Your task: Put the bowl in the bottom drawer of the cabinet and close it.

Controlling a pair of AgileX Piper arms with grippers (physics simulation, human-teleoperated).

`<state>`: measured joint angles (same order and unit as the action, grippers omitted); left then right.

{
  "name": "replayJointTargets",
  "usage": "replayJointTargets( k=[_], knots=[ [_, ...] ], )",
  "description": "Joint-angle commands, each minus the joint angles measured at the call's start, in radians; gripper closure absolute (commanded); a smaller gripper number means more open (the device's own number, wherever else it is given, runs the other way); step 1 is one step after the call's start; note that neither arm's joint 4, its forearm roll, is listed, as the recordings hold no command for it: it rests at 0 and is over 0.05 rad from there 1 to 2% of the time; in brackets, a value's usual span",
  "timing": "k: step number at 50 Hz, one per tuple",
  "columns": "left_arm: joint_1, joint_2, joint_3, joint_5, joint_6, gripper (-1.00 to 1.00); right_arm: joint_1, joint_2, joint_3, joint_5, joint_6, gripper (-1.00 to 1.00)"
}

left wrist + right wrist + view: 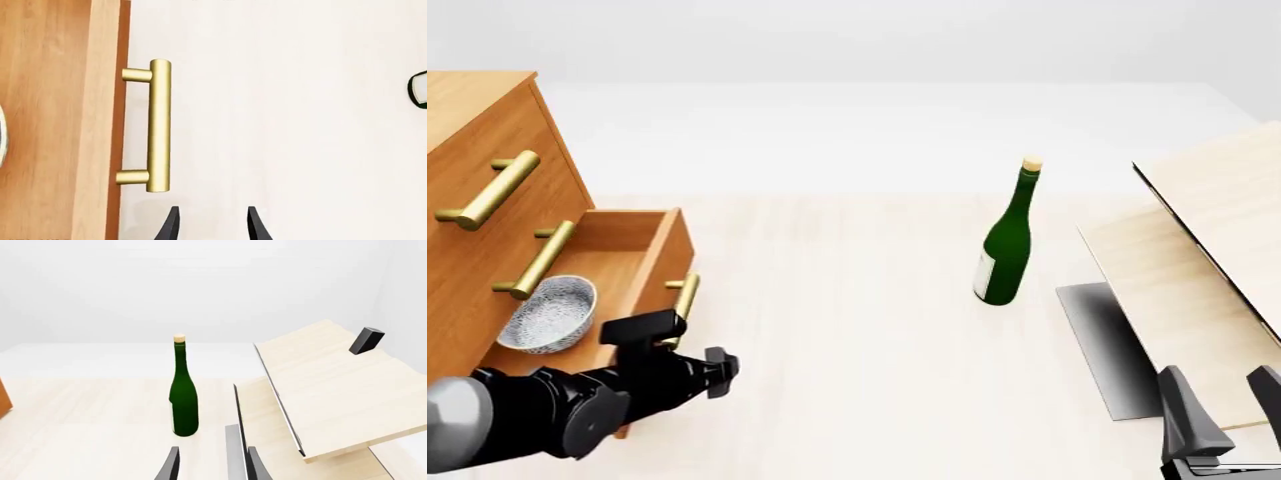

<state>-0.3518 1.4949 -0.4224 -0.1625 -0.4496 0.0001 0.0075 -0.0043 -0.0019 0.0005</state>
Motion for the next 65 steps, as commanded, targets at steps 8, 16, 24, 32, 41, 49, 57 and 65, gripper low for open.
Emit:
replayJointTargets(
  k=[8, 16, 24, 32, 41, 49, 57, 65],
  knots=[
    [0.102, 0.014, 0.010, -0.001, 0.054, -1.00, 0.000, 0.000, 0.000, 0.000, 0.000, -1.00],
    [0.130, 0.020, 0.012, -0.004, 0.073, -1.00, 0.000, 0.000, 0.000, 0.000, 0.000, -1.00],
    [0.167, 0.026, 0.014, -0.007, 0.098, -1.00, 0.000, 0.000, 0.000, 0.000, 0.000, -1.00],
    [0.181, 0.023, 0.017, -0.007, 0.109, -1.00, 0.000, 0.000, 0.000, 0.000, 0.000, -1.00],
    [0.215, 0.030, 0.021, -0.014, 0.129, -1.00, 0.000, 0.000, 0.000, 0.000, 0.000, -1.00],
    [0.260, 0.024, 0.024, -0.012, 0.160, -1.00, 0.000, 0.000, 0.000, 0.000, 0.000, -1.00],
    [0.308, 0.017, 0.031, -0.013, 0.187, -1.00, 0.000, 0.000, 0.000, 0.000, 0.000, -1.00],
    [0.341, 0.007, 0.037, -0.013, 0.206, -1.00, 0.000, 0.000, 0.000, 0.000, 0.000, -1.00]
  ],
)
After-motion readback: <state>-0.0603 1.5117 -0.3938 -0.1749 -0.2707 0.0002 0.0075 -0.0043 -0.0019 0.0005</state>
